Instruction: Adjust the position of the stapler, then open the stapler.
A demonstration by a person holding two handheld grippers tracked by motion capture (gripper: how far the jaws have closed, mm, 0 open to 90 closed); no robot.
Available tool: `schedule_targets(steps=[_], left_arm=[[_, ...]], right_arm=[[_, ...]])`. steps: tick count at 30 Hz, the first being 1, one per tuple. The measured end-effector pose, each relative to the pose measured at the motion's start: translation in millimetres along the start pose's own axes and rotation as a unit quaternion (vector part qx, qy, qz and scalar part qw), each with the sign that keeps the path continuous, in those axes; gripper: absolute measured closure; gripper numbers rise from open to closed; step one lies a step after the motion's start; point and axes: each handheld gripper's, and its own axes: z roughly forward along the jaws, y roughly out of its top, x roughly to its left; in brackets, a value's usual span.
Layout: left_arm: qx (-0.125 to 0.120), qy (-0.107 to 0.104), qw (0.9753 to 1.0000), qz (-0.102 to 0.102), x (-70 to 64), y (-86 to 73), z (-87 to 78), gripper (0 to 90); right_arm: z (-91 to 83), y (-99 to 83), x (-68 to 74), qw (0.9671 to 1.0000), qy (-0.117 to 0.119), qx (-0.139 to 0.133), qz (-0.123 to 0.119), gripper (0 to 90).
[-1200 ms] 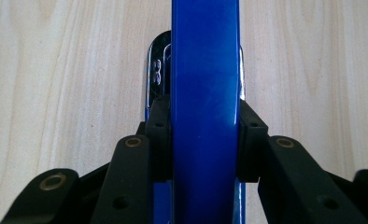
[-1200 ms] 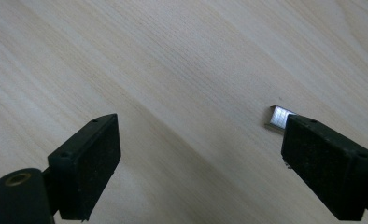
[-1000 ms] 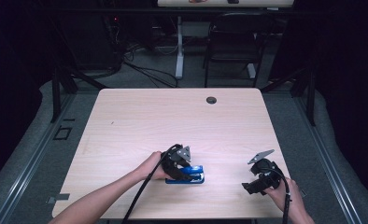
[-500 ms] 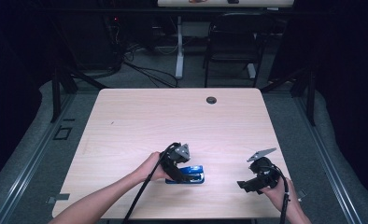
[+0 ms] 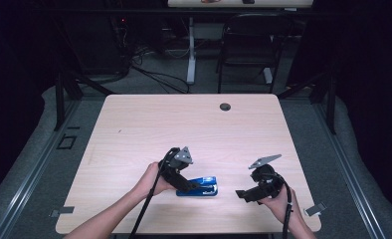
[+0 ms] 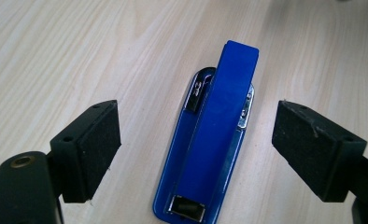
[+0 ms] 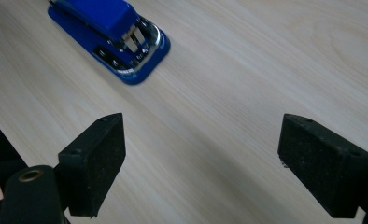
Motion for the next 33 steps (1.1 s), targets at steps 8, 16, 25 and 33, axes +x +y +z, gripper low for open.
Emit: schedule_targets(steps=[8, 16, 25, 33], left_arm=[[0.006, 0.018, 0.9997, -0.013, -11.5, -2.3, 2.5, 14.7], [0.022, 0.018, 0.9996, 0.002, -12.6, -2.1, 16.6, 16.0], [0.021, 0.014, 0.9996, 0.009, -15.0, 1.7, 27.5, 23.3], [0.021, 0.001, 0.9995, 0.021, -17.7, 5.6, 36.4, 34.3]], right_arm=[[23.6, 24.3, 7.2, 0.9996, 0.019, 0.016, -0.011, 16.9], [25.5, 22.4, 9.5, 0.9993, 0.031, 0.014, -0.018, 27.5], [23.4, 19.7, 7.3, 0.9989, 0.047, -0.001, -0.004, 49.6], [30.9, 18.9, 15.1, 0.9973, 0.072, -0.008, -0.006, 77.7]])
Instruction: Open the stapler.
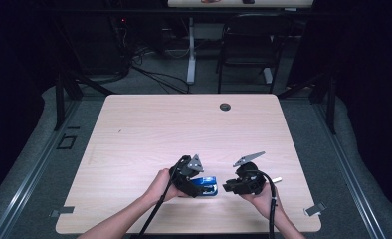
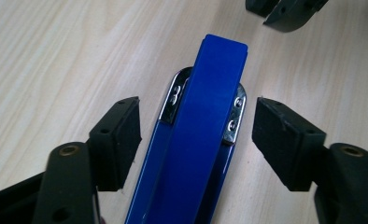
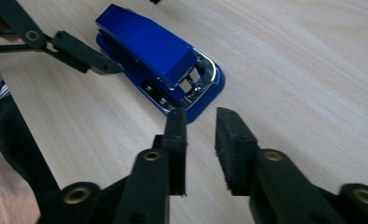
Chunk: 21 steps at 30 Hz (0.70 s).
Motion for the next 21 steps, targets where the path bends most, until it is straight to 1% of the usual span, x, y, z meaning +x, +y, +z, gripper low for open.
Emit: schedule_targets(steps=[2, 3, 6, 8, 10, 11, 12, 13, 15, 17, 18, 19, 21], left_arm=[[0.002, -0.004, 1.0, 0.006, -1.0, 1.5, 2.7, 38.2], [0.002, -0.008, 0.9999, 0.012, -1.7, 2.2, 3.8, 41.6], [0.004, -0.012, 0.9997, 0.021, -3.6, 3.9, 7.7, 47.1], [0.006, -0.012, 0.9996, 0.023, -4.2, 4.3, 9.1, 47.5], [0.005, -0.008, 0.9996, 0.026, -4.2, 4.3, 9.3, 49.4], [0.004, -0.009, 0.9996, 0.026, -3.6, 4.2, 9.1, 50.9], [0.003, -0.009, 0.9996, 0.025, -2.8, 3.8, 8.9, 52.3], [0.002, -0.009, 0.9996, 0.025, -2.2, 3.5, 9.0, 53.6], [0.0, -0.01, 0.9996, 0.025, -0.8, 3.2, 9.8, 55.5], [0.003, -0.01, 0.9996, 0.026, -0.3, 3.6, 11.2, 56.7], [0.003, -0.011, 0.9996, 0.027, 0.1, 3.7, 11.8, 57.3], [0.003, -0.012, 0.9996, 0.024, 0.4, 3.8, 12.3, 57.7], [0.006, -0.013, 0.9995, 0.029, 0.5, 4.2, 12.5, 58.2]], right_arm=[[2.6, -0.4, 3.7, 1.0, 0.0, 0.002, -0.006, 82.1], [4.1, -0.4, 5.4, 1.0, 0.0, 0.002, -0.009, 83.3], [9.6, -0.2, 8.8, 0.9999, -0.003, 0.005, -0.013, 86.3], [15.9, 1.0, 11.2, 0.9999, -0.001, 0.009, -0.01, 87.8], [22.8, 3.3, 14.3, 0.9997, -0.004, 0.019, -0.014, 90.0], [26.6, 4.6, 16.7, 0.9996, -0.002, 0.029, -0.005, 90.0], [28.7, 5.1, 17.2, 0.9995, -0.001, 0.03, -0.003, 90.0], [30.9, 5.8, 17.0, 0.9994, 0.002, 0.035, 0.005, 90.0], [33.7, 6.2, 16.0, 0.9992, 0.004, 0.035, 0.019, 90.0], [35.7, 6.9, 15.5, 0.999, 0.008, 0.036, 0.026, 90.0], [36.8, 7.1, 15.8, 0.999, 0.004, 0.035, 0.027, 90.0], [37.6, 7.4, 16.2, 0.999, 0.002, 0.035, 0.03, 90.0], [39.5, 7.4, 16.0, 0.9988, -0.003, 0.034, 0.035, 90.0]])
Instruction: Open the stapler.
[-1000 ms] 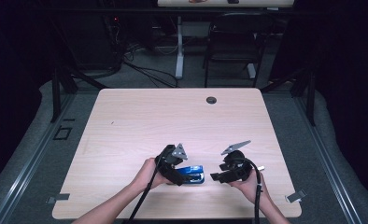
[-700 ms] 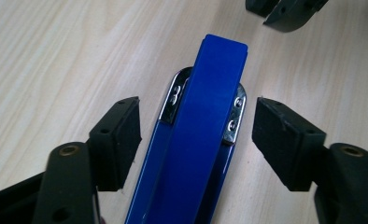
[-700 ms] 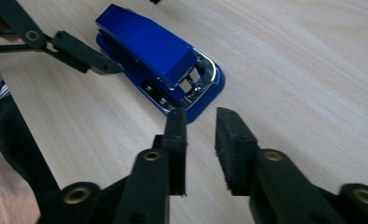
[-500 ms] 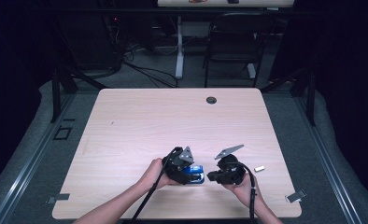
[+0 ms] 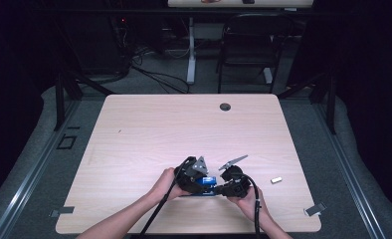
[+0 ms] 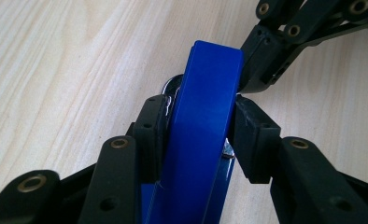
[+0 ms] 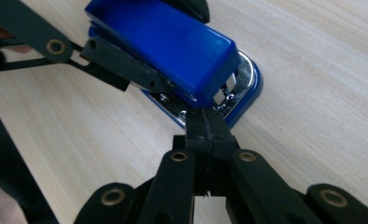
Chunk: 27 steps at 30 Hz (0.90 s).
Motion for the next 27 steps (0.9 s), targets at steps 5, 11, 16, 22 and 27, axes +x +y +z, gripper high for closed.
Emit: schedule_targets(steps=[5, 11, 16, 22, 27], left_arm=[[0.0, 0.0, 0.9997, 0.024, 0.1, -0.1, -0.1, 60.6], [-0.006, -0.01, 0.9989, 0.046, 2.9, -2.1, -1.0, 62.7], [-0.013, -0.019, 0.9983, 0.054, 4.7, -3.2, -2.9, 65.1], [-0.029, -0.028, 0.9973, 0.062, 7.2, -3.3, -8.9, 66.0], [-0.043, -0.035, 0.9963, 0.065, 8.7, -3.2, -15.0, 66.0]], right_arm=[[0.7, -0.4, -1.8, 0.9999, -0.002, -0.001, 0.013, 90.0], [0.3, -1.9, -8.7, 0.9989, 0.015, -0.008, 0.045, 90.0], [0.6, -2.5, -11.6, 0.998, 0.022, -0.017, 0.056, 90.0], [0.8, -2.5, -12.6, 0.9976, 0.023, -0.019, 0.063, 90.0], [-0.1, -2.3, -13.3, 0.9978, 0.022, -0.018, 0.06, 88.7]])
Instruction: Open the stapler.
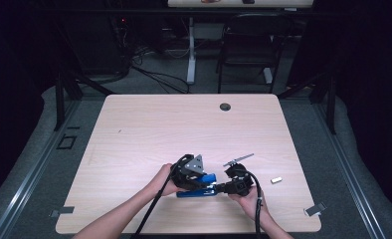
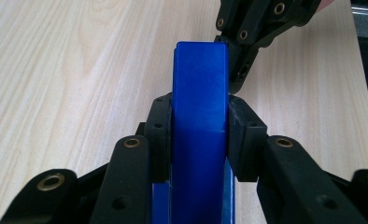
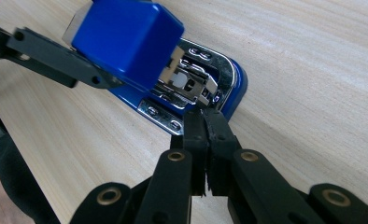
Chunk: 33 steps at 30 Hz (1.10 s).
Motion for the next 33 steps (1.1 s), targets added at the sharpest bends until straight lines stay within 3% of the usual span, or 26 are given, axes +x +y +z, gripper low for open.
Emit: schedule_targets(steps=[7, 10, 13, 19, 25, 27, 33], left_arm=[[-0.009, 0.002, 1.0, 0.001, 1.3, -2.5, -2.6, 66.2], [-0.011, 0.001, 0.9999, -0.004, 3.3, -3.3, -4.6, 66.2], [-0.011, 0.003, 0.9999, -0.001, 3.9, -3.5, -5.5, 66.2], [-0.01, 0.003, 0.9999, 0.001, 3.6, -3.2, -5.7, 66.2], [-0.011, 0.007, 0.9999, 0.005, 2.4, -3.1, -7.2, 66.1], [-0.016, 0.007, 0.9998, 0.003, 2.9, -4.1, -7.5, 66.1], [-0.018, 0.007, 0.9998, 0.006, 3.0, -4.7, -9.9, 66.1]], right_arm=[[-5.2, 1.2, -1.1, 0.9999, -0.008, -0.001, -0.006, 88.9], [-9.0, 2.3, -0.9, 0.9998, -0.004, -0.019, -0.003, 88.2], [-13.3, 4.3, 2.1, 0.9993, -0.011, -0.032, -0.014, 87.5], [-24.4, 10.1, -0.6, 0.9981, -0.021, -0.058, -0.009, 84.9], [-11.9, 22.6, 2.3, 0.9981, -0.021, -0.057, -0.01, 80.3], [-7.4, 24.4, 2.6, 0.9981, -0.033, -0.049, -0.016, 78.3], [-4.4, 25.1, 3.8, 0.9982, -0.03, -0.048, -0.018, 77.2]])
